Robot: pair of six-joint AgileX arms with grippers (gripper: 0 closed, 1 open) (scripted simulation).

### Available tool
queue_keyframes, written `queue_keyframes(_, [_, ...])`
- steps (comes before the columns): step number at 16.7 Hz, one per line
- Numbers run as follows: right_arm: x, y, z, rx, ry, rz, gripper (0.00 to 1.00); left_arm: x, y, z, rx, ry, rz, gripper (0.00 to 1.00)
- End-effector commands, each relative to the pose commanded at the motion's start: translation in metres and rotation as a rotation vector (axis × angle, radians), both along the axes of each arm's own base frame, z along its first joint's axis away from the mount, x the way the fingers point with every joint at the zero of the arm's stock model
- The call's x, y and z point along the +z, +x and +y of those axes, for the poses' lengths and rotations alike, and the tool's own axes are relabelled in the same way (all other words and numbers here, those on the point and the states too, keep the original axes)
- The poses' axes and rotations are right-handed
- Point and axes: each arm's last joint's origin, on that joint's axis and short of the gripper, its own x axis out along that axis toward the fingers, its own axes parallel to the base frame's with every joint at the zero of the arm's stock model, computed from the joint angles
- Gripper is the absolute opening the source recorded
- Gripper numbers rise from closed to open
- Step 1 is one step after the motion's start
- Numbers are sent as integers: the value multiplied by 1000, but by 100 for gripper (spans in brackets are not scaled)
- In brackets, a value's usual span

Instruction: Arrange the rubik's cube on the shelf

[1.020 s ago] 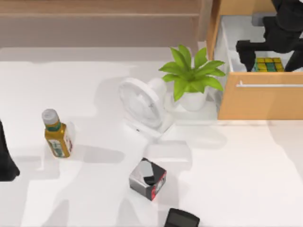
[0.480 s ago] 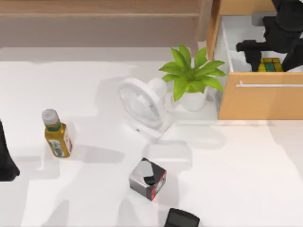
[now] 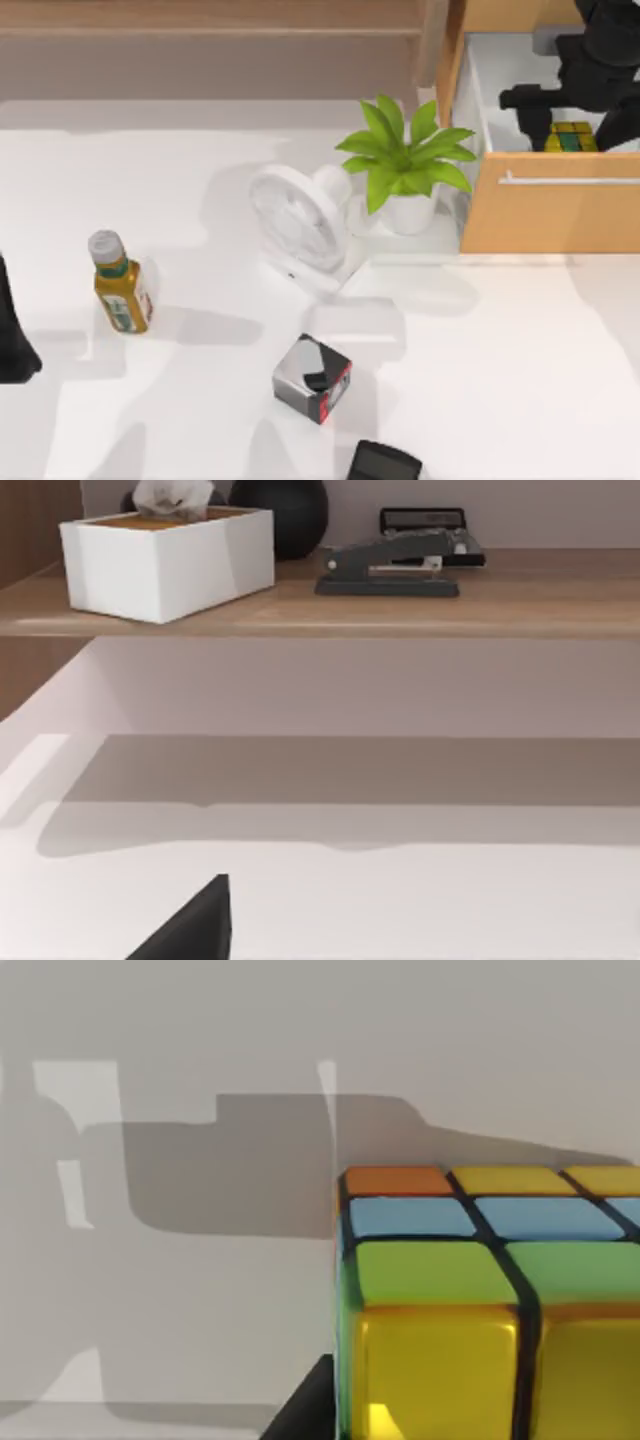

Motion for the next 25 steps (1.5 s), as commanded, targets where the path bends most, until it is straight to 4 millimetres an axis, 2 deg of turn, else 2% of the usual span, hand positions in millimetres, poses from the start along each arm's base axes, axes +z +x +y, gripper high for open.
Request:
queue_keyframes(3, [1, -1, 2, 1, 0, 0, 0, 0, 0, 0, 0, 0, 0, 100])
queue_keyframes(6, [8, -10, 2, -31, -2, 10, 0, 0, 0, 0, 0, 0, 0, 100])
queue_keyframes(10, [35, -25, 4, -118, 5, -23, 0, 0, 0, 0, 0, 0, 0, 100])
queue_keyframes(13, [49, -26, 7, -143, 12, -45, 0, 0, 0, 0, 0, 0, 0, 100])
queue_keyframes(16, [46, -15, 10, -87, 6, -31, 0, 0, 0, 0, 0, 0, 0, 100])
queue_keyframes(20, [33, -2, 3, -6, 0, -2, 0, 0, 0, 0, 0, 0, 0, 100])
queue_keyframes(25, [32, -2, 4, 4, 0, -1, 0, 0, 0, 0, 0, 0, 0, 100])
